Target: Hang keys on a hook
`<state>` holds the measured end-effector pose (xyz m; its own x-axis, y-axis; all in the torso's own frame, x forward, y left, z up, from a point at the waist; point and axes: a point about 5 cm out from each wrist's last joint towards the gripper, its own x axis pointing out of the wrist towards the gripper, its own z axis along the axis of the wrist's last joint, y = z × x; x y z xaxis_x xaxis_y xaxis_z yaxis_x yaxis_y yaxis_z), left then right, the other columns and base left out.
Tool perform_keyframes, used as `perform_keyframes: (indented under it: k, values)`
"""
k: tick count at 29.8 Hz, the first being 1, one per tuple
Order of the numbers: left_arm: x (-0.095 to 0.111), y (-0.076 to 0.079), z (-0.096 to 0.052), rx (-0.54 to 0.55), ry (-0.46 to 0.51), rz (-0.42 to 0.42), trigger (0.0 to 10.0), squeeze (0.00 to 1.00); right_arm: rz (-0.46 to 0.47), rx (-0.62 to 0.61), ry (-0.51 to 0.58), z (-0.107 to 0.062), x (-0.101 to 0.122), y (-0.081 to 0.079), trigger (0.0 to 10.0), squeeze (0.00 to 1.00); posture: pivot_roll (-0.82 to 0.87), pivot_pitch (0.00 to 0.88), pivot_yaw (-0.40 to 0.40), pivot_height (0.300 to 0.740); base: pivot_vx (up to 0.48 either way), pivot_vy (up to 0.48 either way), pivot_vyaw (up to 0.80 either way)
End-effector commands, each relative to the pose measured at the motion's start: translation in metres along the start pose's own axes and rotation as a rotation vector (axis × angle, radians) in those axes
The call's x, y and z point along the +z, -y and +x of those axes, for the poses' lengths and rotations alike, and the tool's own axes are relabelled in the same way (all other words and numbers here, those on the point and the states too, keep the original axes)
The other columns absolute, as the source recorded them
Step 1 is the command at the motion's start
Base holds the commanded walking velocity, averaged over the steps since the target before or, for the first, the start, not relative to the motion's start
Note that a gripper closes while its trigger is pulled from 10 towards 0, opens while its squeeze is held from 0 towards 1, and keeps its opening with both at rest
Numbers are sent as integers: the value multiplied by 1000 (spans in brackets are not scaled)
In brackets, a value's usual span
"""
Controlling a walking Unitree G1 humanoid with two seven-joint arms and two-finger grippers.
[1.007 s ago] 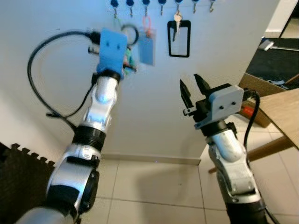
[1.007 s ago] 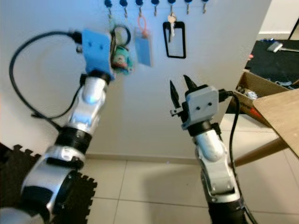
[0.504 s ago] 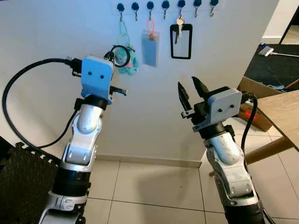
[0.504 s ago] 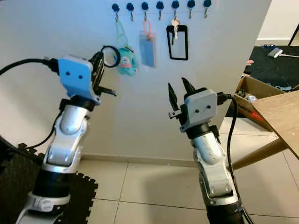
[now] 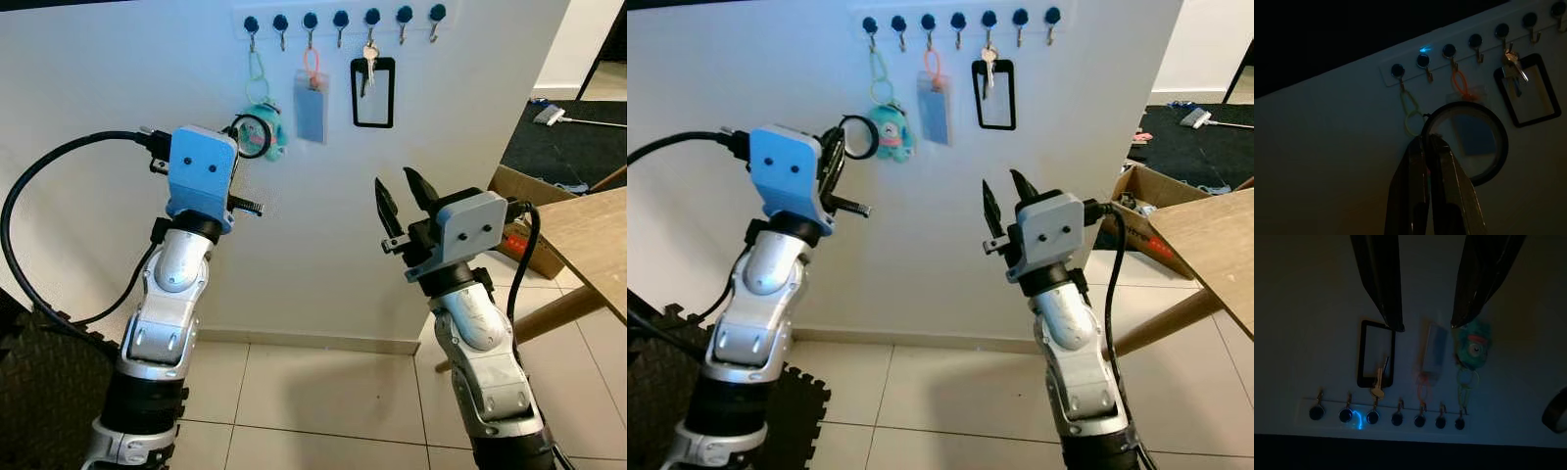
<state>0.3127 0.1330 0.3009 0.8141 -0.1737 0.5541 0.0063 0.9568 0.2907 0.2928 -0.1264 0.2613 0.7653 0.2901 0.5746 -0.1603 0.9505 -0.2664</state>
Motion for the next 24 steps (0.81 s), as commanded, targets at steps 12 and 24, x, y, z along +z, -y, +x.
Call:
perform_keyframes:
  k: [12, 24]
  values:
    - [-4, 1, -9, -7, -56, 18, 10000, 0, 7, 6, -3, -2, -2, -3, 10000, 0, -4, 175, 94, 740, 0, 0, 0]
    - [-3, 4, -10, -16, -63, 26, 10000, 0, 14, 9, -8, -1, -3, -6, 10000, 0, 0, 176, 93, 740, 0, 0, 0]
